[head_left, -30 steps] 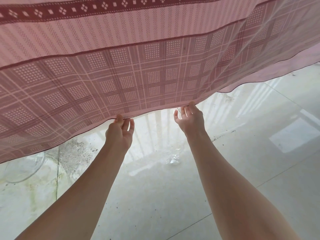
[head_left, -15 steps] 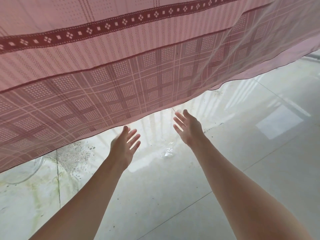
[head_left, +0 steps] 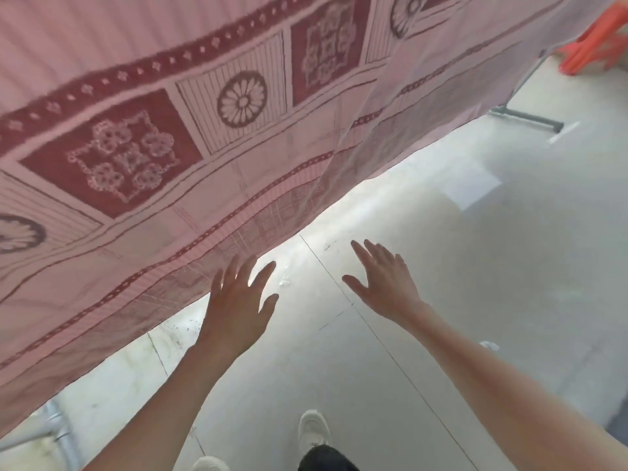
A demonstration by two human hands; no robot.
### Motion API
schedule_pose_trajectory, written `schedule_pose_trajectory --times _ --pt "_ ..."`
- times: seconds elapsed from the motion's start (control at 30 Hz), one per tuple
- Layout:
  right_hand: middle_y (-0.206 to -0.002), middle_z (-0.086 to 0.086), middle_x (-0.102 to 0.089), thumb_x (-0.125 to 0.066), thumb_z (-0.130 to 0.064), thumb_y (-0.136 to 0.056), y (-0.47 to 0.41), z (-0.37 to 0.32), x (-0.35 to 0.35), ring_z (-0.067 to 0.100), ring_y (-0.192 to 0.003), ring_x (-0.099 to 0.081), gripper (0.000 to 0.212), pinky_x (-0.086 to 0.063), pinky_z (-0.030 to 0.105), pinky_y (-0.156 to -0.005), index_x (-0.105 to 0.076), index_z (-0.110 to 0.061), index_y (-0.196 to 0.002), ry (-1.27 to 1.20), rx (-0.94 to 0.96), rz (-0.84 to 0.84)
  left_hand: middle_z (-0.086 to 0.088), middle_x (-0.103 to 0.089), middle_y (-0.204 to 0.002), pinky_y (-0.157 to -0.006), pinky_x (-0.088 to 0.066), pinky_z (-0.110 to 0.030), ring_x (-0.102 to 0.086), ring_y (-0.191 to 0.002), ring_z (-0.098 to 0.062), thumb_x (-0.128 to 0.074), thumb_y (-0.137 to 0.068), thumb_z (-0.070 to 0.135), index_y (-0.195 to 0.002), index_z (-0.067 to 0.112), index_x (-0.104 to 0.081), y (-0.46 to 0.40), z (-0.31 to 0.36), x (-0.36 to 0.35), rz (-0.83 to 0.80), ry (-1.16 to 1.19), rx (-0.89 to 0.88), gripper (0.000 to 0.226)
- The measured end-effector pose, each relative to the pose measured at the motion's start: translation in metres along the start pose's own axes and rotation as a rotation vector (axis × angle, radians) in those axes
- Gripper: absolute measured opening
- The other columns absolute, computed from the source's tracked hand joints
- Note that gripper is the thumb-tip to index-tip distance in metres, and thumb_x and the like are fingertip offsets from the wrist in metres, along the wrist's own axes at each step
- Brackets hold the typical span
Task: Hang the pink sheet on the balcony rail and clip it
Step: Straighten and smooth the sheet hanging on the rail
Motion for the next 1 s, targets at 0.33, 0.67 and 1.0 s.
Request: schedule_pose_trajectory --times 0.33,0.67,1.0 --pt "-0.157 0.001 -0.016 -0.037 -0.051 -0.094 0.098 0.08 0.185 0.021 -0.144 -0.015 0.066 -0.011 0.044 -0.116 -0.01 -0.027 -0.149 -0.075 -0.095 0.082 -0.005 -0.021 -0.154 -0.117 -0.008 -0.04 -0.007 -0.144 -0.024 -0.043 -0.094 0.035 -0.143 0.023 -0.029 0.006 0.156 0.087 -0.094 0.192 0.095 0.052" --pt "-0.156 0.004 -0.019 -0.037 -0.051 -0.093 0.099 0.22 0.236 0.024 -0.143 -0.018 0.065 -0.016 0.045 -0.114 -0.012 -0.027 -0.149 -0.097 -0.28 0.002 -0.003 -0.015 -0.155 -0.117 -0.006 -0.039 -0.002 -0.144 -0.022 -0.035 -0.095 0.04 -0.144 0.024 -0.023 -0.066 0.291 0.056 -0.26 0.206 -0.01 0.053" --pt "-0.155 0.005 -0.023 -0.041 -0.046 -0.094 -0.052 0.361 0.328 0.024 -0.142 -0.021 0.064 -0.02 0.044 -0.113 -0.016 -0.023 -0.148 -0.198 -0.34 0.02 -0.005 -0.016 -0.155 -0.116 -0.01 -0.038 -0.004 -0.144 -0.023 -0.038 -0.096 0.035 -0.144 0.023 -0.023 -0.257 0.389 0.052 -0.322 0.194 0.036 0.052"
Point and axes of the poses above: each hand's wrist, its own y-axis away from the middle knuckle, its own x-axis out of the back of the hand, z = x × y, the point moved 6 cm from there along -y, towards the middle knuckle
